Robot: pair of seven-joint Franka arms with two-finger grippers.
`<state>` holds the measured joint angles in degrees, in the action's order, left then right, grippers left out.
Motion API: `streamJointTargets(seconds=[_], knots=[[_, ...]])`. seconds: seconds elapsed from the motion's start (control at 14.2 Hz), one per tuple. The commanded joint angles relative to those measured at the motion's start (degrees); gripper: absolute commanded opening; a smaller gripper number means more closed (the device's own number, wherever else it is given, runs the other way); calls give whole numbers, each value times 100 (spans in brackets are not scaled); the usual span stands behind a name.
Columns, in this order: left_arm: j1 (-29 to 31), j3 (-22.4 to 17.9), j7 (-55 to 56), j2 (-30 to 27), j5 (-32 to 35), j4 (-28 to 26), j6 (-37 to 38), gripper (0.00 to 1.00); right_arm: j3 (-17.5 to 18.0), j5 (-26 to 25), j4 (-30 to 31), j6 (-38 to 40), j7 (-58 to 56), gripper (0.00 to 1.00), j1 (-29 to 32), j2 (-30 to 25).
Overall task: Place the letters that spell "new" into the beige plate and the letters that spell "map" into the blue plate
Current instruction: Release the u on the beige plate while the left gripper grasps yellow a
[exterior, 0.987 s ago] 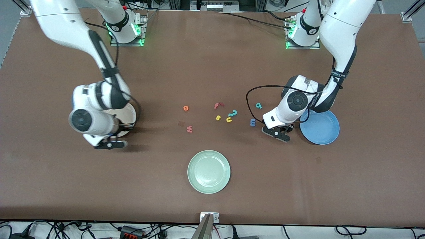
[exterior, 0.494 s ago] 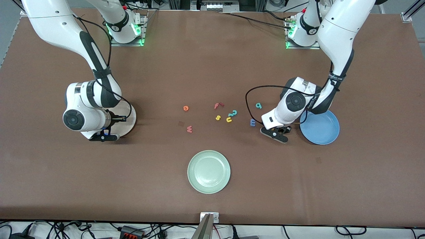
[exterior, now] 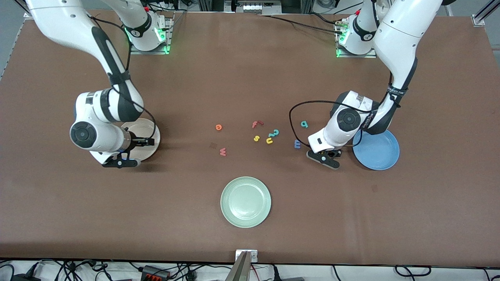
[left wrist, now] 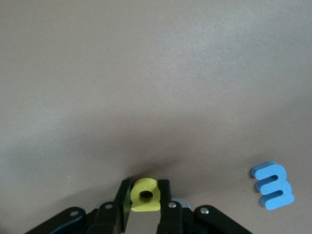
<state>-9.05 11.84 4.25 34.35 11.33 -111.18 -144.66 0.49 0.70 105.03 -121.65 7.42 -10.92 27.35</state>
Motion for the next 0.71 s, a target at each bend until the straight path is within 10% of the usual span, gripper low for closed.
streamJointTargets(seconds=[0.0,0.63], knots=[[26,-6,15,-192,159,463,943,20,12,26,70,-410,478,100,-646,-46],[1000,-42,-731,-474,159,1046,2522,22,12,18,-279,-878,910,88,-2299,515]])
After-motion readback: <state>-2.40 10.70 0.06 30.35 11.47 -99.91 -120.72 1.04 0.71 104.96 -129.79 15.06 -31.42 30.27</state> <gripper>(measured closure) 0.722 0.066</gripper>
